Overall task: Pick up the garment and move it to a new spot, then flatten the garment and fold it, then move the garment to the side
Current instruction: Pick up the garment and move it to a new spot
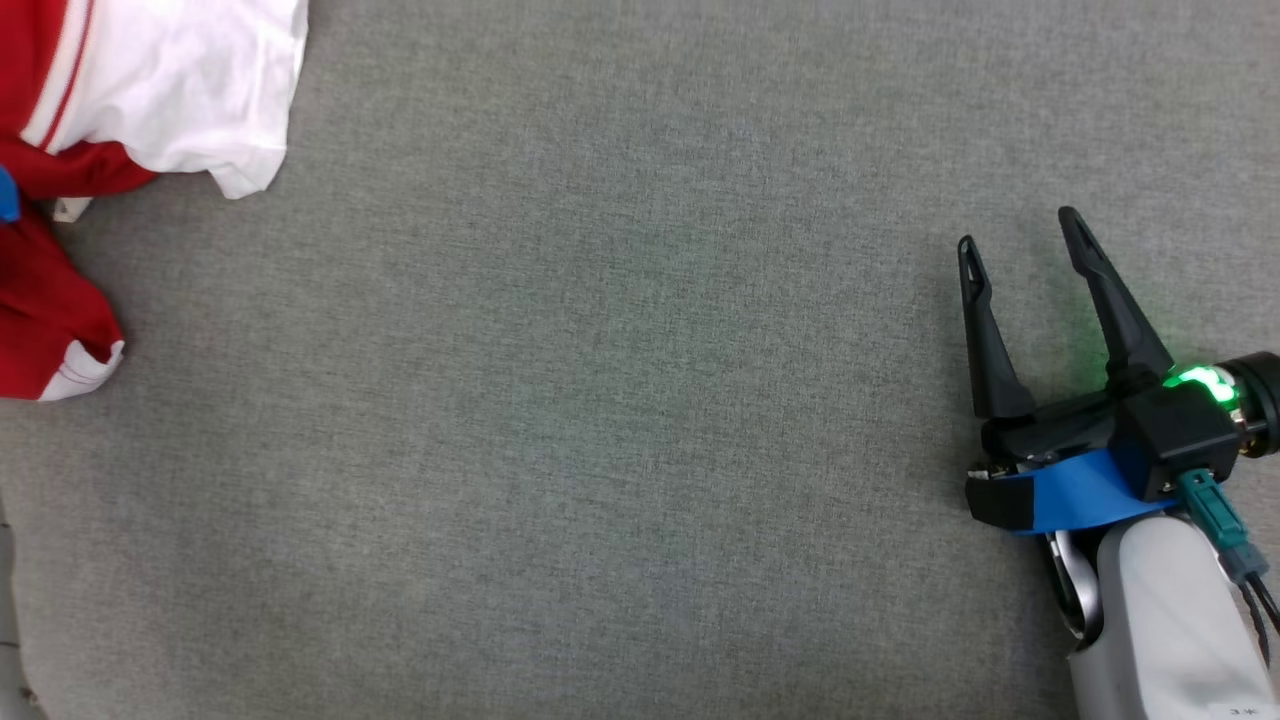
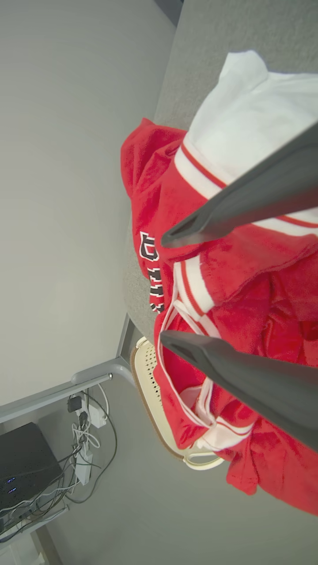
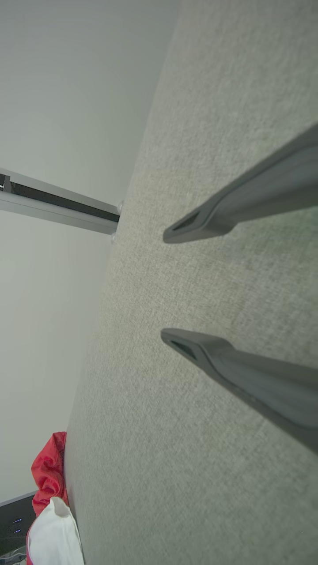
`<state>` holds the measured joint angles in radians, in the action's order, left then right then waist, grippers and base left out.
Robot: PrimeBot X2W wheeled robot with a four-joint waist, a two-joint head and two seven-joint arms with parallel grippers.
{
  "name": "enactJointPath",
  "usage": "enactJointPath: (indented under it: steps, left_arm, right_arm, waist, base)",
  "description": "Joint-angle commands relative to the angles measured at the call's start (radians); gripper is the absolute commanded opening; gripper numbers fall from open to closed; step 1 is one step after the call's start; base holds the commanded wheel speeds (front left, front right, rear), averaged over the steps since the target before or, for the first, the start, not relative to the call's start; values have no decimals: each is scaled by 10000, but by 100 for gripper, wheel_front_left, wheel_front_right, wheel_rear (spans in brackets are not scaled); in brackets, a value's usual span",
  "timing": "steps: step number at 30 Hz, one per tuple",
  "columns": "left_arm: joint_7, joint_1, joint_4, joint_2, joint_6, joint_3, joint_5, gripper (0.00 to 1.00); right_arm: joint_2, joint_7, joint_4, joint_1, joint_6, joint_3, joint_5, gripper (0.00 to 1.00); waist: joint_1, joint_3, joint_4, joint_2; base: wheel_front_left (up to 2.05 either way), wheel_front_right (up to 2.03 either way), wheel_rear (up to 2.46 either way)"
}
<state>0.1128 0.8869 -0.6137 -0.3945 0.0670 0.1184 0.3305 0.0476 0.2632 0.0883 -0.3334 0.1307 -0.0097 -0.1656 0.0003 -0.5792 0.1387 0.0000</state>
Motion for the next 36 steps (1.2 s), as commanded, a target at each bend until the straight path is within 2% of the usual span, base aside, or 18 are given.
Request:
enactJointPath:
  steps: [1,9,10,11,12,13,14,17,26,31,36]
  left_arm:
    - [202,137,-522,102,-42,49,159,100]
    - [256,342,-1787,374,232,-64,568,99]
    - [232,370,-1866,392,294,-99,627,74]
    - [157,418,-1917,404,316,-140,656,41]
    - [157,418,-1917,404,316,-140,656,41]
    - [106,450,-1943,439,368,-208,649,15]
    - [72,463,-1977,480,394,-251,689,0]
    - [-72,511,-2051,463,469,-355,715,0]
    - [-979,658,-1799,-161,414,-908,-40,0]
    - [-1067,892,-1069,-421,477,-1530,-576,0]
    - [-711,1094,55,-422,575,-2489,-1003,0]
  right_arm:
    - [49,6,100,-73,1,-6,-42,100]
    - [48,-28,227,-64,1,172,86,100]
    - [48,-28,235,-76,1,188,110,100]
    - [48,-28,250,-86,1,205,142,100]
    - [48,-28,250,-86,1,205,142,100]
    - [48,-28,262,-86,1,220,165,100]
    - [46,-28,280,-73,1,239,172,100]
    - [45,-28,347,-27,1,302,276,100]
    - [37,10,572,221,1,371,782,100]
    - [37,17,851,563,1,286,1230,100]
    - [35,17,1107,1021,1,163,1741,100]
  waist:
    - [-3,-259,30,0]
    - [-3,-541,-88,0]
    - [-3,-539,-100,0]
    - [-3,-527,-109,0]
    - [-3,-527,-109,0]
    - [-3,-502,-114,0]
    - [-3,-466,-119,0]
    - [-3,-325,-158,0]
    - [-3,768,-432,0]
    - [-3,1870,-761,0]
    - [-3,2998,-1329,0]
  base:
    - [0,0,0]
    - [0,0,0]
    - [0,0,0]
    - [0,0,0]
    - [0,0,0]
    - [0,0,0]
    - [0,0,0]
    - [0,0,0]
    - [0,0,0]
    - [0,0,0]
    - [0,0,0]
